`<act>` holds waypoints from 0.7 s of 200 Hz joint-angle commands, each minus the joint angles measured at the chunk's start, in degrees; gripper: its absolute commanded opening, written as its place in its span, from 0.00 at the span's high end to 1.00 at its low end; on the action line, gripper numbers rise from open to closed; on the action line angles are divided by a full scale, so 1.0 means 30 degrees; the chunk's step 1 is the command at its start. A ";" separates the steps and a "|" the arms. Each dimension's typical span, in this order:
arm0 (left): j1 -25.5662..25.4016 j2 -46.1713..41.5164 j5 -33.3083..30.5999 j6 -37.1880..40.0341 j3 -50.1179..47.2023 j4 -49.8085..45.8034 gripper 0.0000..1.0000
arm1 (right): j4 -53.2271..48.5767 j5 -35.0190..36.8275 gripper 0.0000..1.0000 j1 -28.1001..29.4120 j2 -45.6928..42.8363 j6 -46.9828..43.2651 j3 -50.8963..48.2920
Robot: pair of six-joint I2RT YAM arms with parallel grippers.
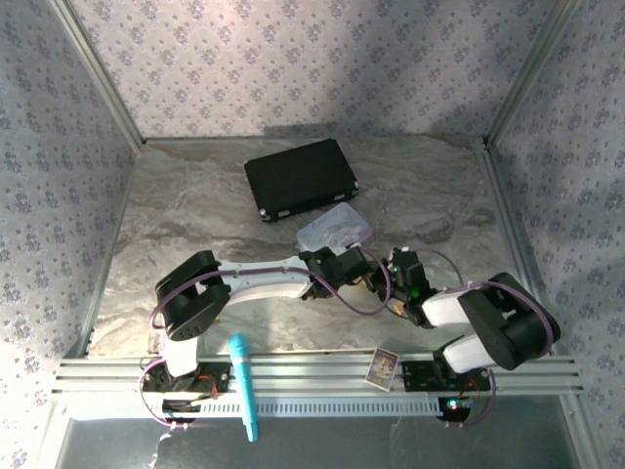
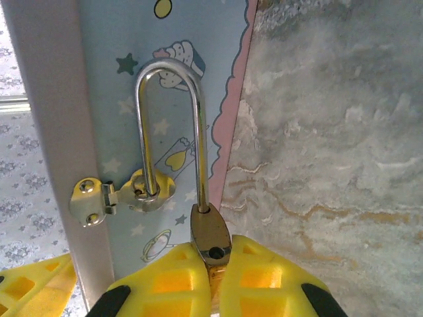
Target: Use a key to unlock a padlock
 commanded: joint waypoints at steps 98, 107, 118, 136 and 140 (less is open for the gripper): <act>0.0099 0.2099 0.3500 -0.1061 -0.1200 -0.4261 0.62 | -0.2009 0.0377 1.00 -0.1119 -0.1375 -0.0935 0.0111; 0.0099 0.2168 0.3432 -0.1118 -0.1181 -0.4329 0.62 | -0.2849 0.1310 1.00 -0.0909 -0.2027 -0.1141 0.0250; 0.0099 0.2235 0.3328 -0.1118 -0.1250 -0.4315 0.62 | -0.4530 0.2691 1.00 -0.0488 -0.2979 -0.1917 0.0688; 0.0129 0.2287 0.3245 -0.1177 -0.1305 -0.4372 0.62 | -0.6911 0.3557 1.00 -0.0142 -0.3829 -0.2838 0.1174; 0.0129 0.2282 0.3255 -0.1217 -0.1312 -0.4373 0.62 | -0.6855 0.3467 1.00 -0.0227 -0.3841 -0.2812 0.1086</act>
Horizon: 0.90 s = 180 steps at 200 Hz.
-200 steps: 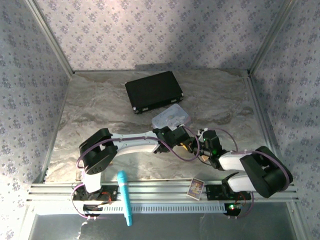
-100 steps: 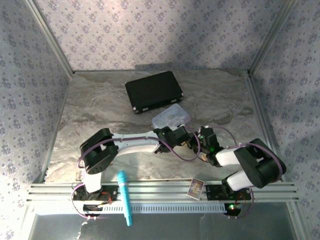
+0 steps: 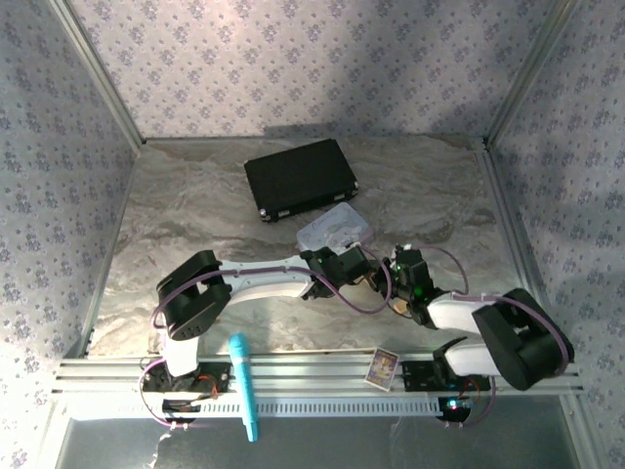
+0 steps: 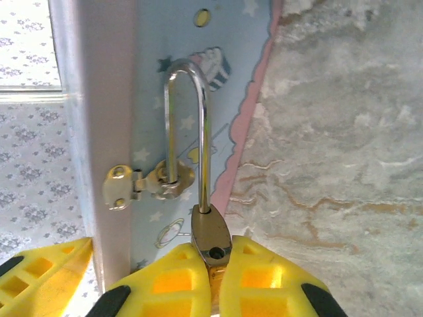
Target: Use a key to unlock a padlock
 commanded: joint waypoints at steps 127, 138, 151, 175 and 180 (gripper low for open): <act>0.0056 0.2467 0.3602 -0.0974 -0.1641 -0.3781 0.63 | -0.1338 0.7073 1.00 0.3200 0.0122 -0.0852 0.0759; 0.0092 0.2471 0.3603 -0.0974 -0.1614 -0.3769 0.63 | -0.0807 0.6355 1.00 0.2803 0.0472 -0.0457 0.0484; 0.0129 0.2471 0.3581 -0.0972 -0.1582 -0.3829 0.63 | -0.0299 0.4926 1.00 0.1678 0.0991 -0.0179 0.0241; 0.0344 0.2471 0.3407 -0.0916 -0.1518 -0.3942 0.63 | 0.0065 0.2040 1.00 0.0030 0.2208 -0.0186 0.0107; 0.0388 0.2469 0.3354 -0.0915 -0.1499 -0.3983 0.63 | -0.0197 0.1557 1.00 -0.0123 0.2375 -0.0361 0.0110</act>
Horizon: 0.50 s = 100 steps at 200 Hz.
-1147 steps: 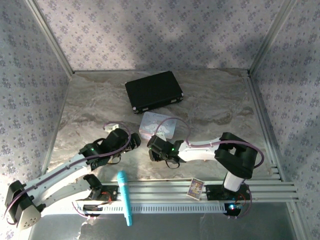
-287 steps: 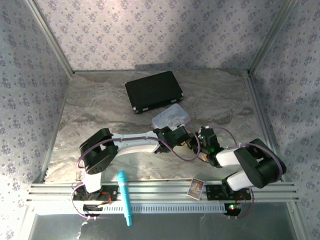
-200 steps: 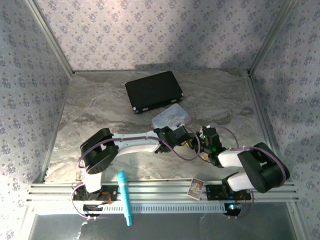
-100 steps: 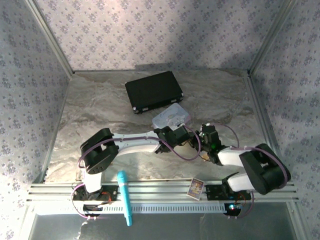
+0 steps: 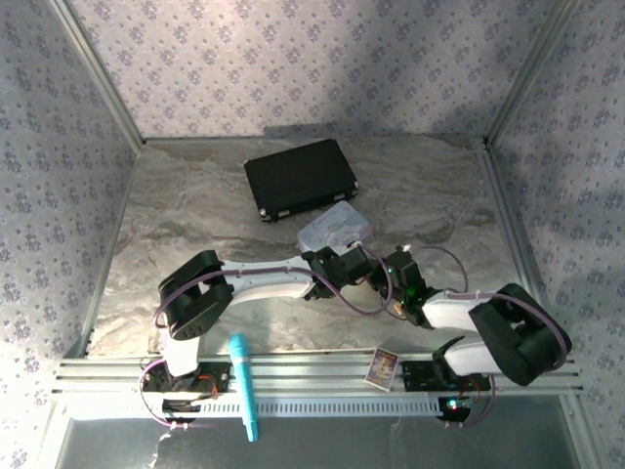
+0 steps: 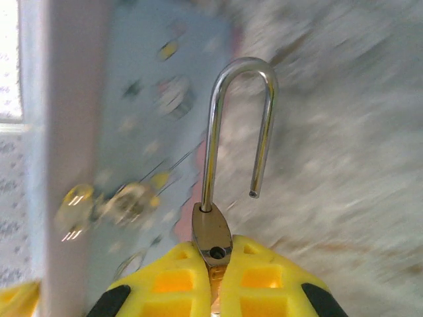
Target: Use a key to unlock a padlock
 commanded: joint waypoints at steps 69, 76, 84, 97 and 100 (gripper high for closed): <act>0.0973 0.2203 0.2862 -0.0289 -0.0710 -0.4810 0.62 | -0.7048 -0.5247 1.00 -0.3745 -0.2317 -0.3484 -0.1171; 0.1032 0.2147 0.2822 -0.0269 -0.0656 -0.4840 0.61 | -0.8124 -0.5859 1.00 -0.4354 -0.2806 -0.4042 -0.1044; 0.1088 0.2088 0.2703 -0.0212 -0.0608 -0.4825 0.60 | -0.9574 -0.6550 1.00 -0.5022 -0.3287 -0.4914 -0.0681; 0.1153 0.1971 0.2508 -0.0146 -0.0534 -0.4727 0.57 | -1.1990 -0.7280 1.00 -0.5677 -0.3656 -0.6474 0.0200; 0.1168 0.1945 0.2432 -0.0105 -0.0505 -0.4703 0.56 | -1.2574 -0.7501 1.00 -0.5844 -0.3619 -0.6944 0.0343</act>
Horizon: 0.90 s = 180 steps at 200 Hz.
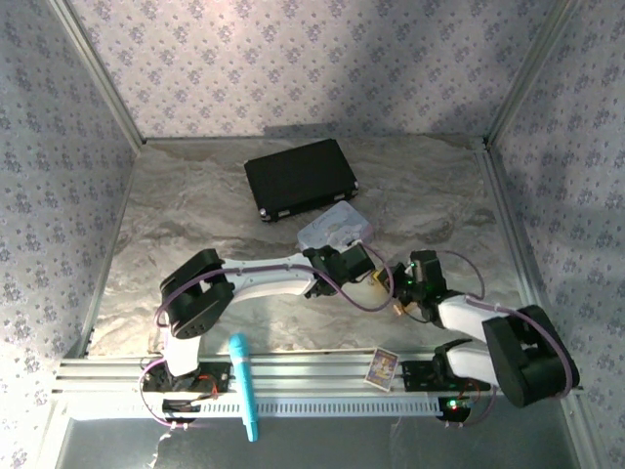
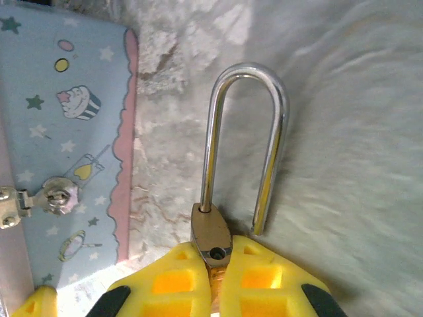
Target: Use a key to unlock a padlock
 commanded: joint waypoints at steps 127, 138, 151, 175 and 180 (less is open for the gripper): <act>0.1344 0.0891 0.1539 -0.0490 -0.1585 -0.2460 0.48 | -0.8230 -0.6933 1.00 -0.0281 0.2413 -0.5813 0.5955; 0.1367 0.0934 0.1579 -0.0431 -0.1600 -0.2371 0.48 | -0.7850 -0.7562 1.00 -0.0463 0.3331 -0.6117 0.5728; 0.1367 0.1076 0.1580 -0.0420 -0.1557 -0.2368 0.48 | -0.7249 -0.8124 1.00 -0.0731 0.4182 -0.6213 0.5316; 0.1367 0.1257 0.1603 -0.0414 -0.1571 -0.2235 0.48 | -0.7545 -0.7837 1.00 -0.1141 0.4296 -0.6988 0.4763; 0.1367 0.1272 0.1612 -0.0410 -0.1556 -0.2230 0.48 | -0.7561 -0.7872 1.00 -0.1340 0.4240 -0.7072 0.4624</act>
